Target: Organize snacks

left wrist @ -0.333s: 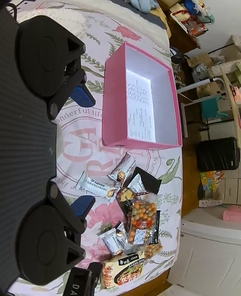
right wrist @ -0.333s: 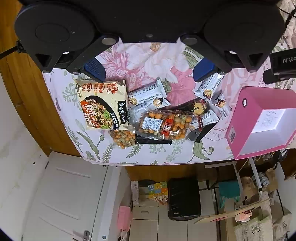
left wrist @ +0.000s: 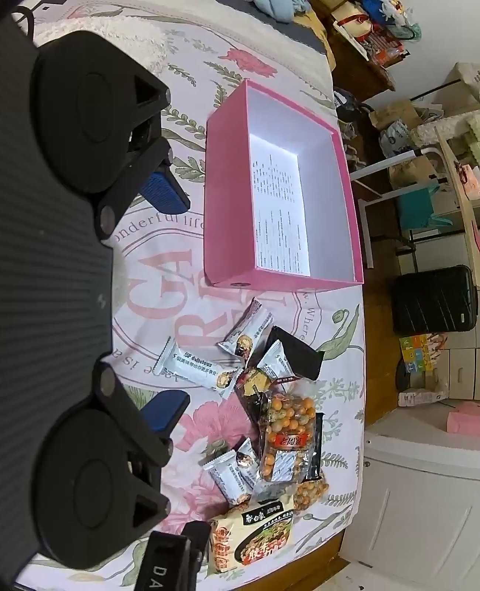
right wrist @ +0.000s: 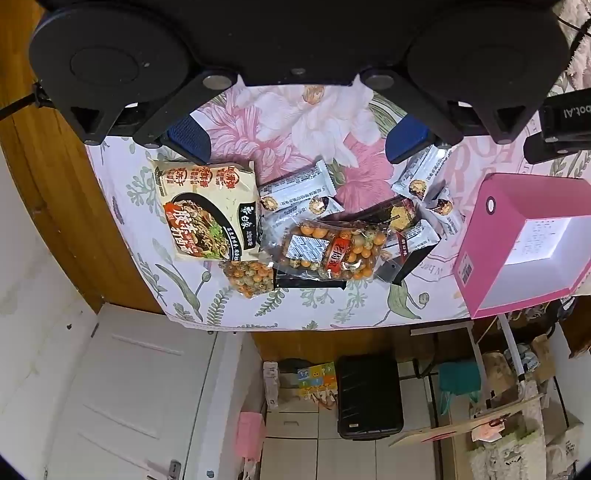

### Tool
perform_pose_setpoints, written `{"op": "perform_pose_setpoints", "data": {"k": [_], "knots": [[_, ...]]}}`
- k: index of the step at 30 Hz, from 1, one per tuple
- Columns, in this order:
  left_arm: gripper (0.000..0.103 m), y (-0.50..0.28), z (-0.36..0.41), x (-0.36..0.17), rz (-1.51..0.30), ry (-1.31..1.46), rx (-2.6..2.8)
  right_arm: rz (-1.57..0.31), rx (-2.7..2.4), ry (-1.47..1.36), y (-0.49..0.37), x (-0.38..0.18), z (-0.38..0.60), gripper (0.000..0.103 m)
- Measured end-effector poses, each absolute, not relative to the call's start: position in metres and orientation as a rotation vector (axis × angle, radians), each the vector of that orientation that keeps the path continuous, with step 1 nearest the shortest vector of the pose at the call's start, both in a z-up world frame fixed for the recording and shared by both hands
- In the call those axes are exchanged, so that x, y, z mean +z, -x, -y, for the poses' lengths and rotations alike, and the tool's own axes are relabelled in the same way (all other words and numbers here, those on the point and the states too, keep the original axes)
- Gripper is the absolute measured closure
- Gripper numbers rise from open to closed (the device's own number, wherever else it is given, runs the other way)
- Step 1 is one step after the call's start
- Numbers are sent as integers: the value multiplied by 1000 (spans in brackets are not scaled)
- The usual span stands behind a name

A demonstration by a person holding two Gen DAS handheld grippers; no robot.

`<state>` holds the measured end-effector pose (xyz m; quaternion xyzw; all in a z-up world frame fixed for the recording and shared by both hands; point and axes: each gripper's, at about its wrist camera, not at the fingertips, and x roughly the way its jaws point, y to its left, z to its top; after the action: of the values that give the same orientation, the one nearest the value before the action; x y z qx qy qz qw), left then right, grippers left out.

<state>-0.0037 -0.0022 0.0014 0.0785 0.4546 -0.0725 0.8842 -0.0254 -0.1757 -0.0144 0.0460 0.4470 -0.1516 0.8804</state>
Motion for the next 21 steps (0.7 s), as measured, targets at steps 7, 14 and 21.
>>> {"op": "perform_pose_setpoints", "data": {"k": [7,14,21], "knots": [[0,9,3,0,-950,-180,-166,-927,-315,-93,29,-14,177,1],[0,11,6,-2,-958,-185,-174,-930,-313,-90,31,-16,176,1],[0,11,10,-3,-966,-187,-180,-936,-313,-91,31,-18,177,1]]}}
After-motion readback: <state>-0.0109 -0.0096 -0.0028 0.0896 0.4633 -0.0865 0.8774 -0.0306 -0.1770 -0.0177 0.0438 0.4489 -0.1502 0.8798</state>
